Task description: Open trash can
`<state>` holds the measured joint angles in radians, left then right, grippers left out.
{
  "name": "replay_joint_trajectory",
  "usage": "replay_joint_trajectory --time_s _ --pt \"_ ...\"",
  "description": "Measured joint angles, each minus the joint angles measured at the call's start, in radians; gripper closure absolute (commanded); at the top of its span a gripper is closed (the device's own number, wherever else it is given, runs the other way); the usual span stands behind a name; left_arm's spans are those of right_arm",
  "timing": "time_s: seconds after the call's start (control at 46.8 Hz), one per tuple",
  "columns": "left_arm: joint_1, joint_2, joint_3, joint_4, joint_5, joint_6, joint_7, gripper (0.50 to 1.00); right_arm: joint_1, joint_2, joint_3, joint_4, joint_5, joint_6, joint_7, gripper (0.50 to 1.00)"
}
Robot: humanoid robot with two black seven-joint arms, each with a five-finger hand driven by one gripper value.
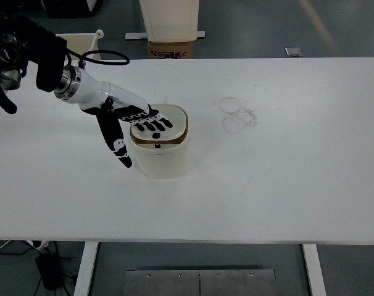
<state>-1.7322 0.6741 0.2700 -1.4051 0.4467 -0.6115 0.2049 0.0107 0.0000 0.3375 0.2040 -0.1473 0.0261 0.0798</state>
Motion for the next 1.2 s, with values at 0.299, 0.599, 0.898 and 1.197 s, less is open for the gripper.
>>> replay_joint_trajectory --time_s 0.299,0.599,0.898,1.197 --pt "-0.057 0.03 -0.088 0.022 -0.064 0.001 -0.001 0.5 0.0 0.0 0.0 0.0 0.0 0.0 0.0 0.507" --pt "0.052 -0.002 -0.372 0.273 -0.23 0.002 -0.085 0.5 0.0 0.0 0.0 0.0 0.0 0.0 0.0 0.507" --pt "0.244 -0.057 -0.633 0.41 -0.286 0.178 -0.172 0.5 0.0 0.0 0.0 0.0 0.0 0.0 0.0 0.507" --pt "0.361 -0.096 -0.795 0.587 -0.416 0.195 -0.176 0.5 0.0 0.0 0.0 0.0 0.0 0.0 0.0 0.507"
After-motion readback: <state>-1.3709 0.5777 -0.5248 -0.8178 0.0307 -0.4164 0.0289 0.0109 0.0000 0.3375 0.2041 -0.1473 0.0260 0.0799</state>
